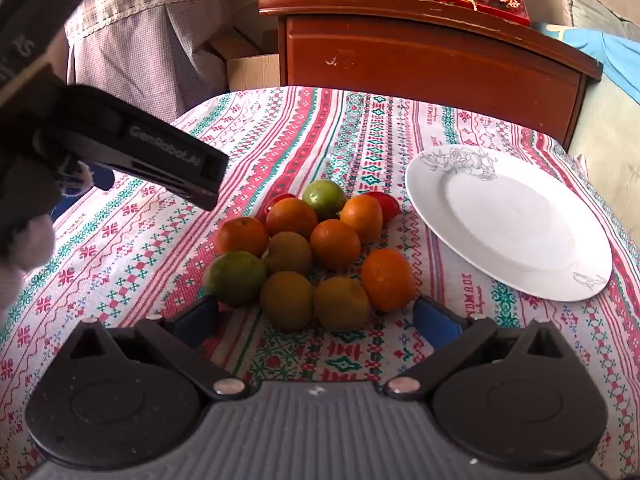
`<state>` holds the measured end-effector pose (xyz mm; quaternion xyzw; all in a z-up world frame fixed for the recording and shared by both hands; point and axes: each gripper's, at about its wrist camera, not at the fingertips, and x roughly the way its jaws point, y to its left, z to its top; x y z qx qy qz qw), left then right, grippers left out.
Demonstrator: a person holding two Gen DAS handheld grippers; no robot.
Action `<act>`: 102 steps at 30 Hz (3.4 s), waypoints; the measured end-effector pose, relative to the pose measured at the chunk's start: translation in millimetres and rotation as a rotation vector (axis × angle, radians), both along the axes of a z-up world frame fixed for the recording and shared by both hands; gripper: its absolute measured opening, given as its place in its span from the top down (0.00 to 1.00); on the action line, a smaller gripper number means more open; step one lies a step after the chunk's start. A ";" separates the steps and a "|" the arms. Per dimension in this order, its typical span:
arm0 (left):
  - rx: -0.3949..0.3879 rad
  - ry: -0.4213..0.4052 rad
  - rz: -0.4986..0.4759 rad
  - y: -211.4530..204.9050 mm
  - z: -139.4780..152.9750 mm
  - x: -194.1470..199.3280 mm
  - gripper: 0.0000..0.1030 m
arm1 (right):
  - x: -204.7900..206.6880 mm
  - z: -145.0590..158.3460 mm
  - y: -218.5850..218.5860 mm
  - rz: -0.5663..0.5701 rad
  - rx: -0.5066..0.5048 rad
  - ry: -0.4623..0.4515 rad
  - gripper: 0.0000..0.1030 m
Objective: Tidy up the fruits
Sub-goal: 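Move both tools toward the fruit cluster beside the white plate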
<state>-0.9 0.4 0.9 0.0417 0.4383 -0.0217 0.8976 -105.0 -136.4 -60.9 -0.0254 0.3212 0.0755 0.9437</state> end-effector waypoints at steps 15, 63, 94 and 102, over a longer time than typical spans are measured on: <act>-0.024 0.024 -0.022 11.8 24.0 -31.9 0.00 | -5.6 7.0 0.7 -0.030 -0.009 0.062 0.01; 0.037 0.102 -0.051 -9.0 21.4 -51.5 0.00 | 8.1 60.1 -37.0 -0.374 0.038 0.306 0.02; -0.022 0.063 -0.103 -9.8 20.5 -58.3 0.02 | -6.6 54.5 -52.5 -0.321 0.092 0.260 0.15; -0.040 0.040 -0.120 0.0 13.7 -62.0 0.04 | -27.1 45.6 -62.3 -0.212 0.142 0.198 0.34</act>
